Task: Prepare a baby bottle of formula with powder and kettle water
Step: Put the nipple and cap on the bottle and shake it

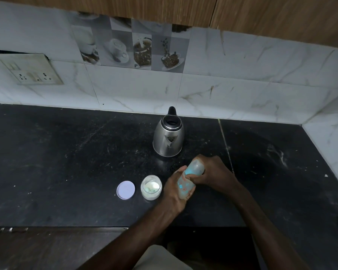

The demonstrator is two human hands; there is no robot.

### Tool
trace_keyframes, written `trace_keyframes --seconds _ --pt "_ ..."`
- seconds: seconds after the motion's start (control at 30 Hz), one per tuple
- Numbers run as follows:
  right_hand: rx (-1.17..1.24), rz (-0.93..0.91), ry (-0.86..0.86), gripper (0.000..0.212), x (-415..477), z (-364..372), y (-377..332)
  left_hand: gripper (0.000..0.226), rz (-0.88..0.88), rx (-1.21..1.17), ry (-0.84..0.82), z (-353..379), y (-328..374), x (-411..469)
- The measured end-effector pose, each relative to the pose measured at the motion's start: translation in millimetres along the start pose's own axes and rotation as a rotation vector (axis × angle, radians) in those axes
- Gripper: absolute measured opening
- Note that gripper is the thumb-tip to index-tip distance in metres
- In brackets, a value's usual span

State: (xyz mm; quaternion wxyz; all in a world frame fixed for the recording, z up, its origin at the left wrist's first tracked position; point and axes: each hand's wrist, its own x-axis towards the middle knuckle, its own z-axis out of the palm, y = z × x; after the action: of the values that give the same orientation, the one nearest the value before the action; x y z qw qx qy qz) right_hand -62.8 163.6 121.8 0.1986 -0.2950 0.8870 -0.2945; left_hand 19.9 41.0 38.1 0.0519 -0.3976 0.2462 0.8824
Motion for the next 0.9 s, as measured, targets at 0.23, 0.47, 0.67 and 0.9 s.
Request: trace_keyframes --seconds 0.23,0.47,0.67,0.9 --pt "-0.024 0.119 0.146 0.054 -4.0 17.6 -9.6 0.028 0.249 -0.026 0.056 0.0 -5.1 -5.8" --pt "-0.018 0.299 0.329 0.066 -13.6 28.8 -27.2 0.020 0.394 0.014 0.030 4.4 2.4 -4.3" --pt "0.146 0.028 0.159 0.093 -26.3 6.4 -35.9 0.031 0.256 -0.033 -0.026 9.6 17.9 -7.2" --pt "0.303 0.014 0.252 0.116 -33.5 39.5 -26.4 0.044 0.151 -0.156 -0.098 8.5 17.2 -8.4"
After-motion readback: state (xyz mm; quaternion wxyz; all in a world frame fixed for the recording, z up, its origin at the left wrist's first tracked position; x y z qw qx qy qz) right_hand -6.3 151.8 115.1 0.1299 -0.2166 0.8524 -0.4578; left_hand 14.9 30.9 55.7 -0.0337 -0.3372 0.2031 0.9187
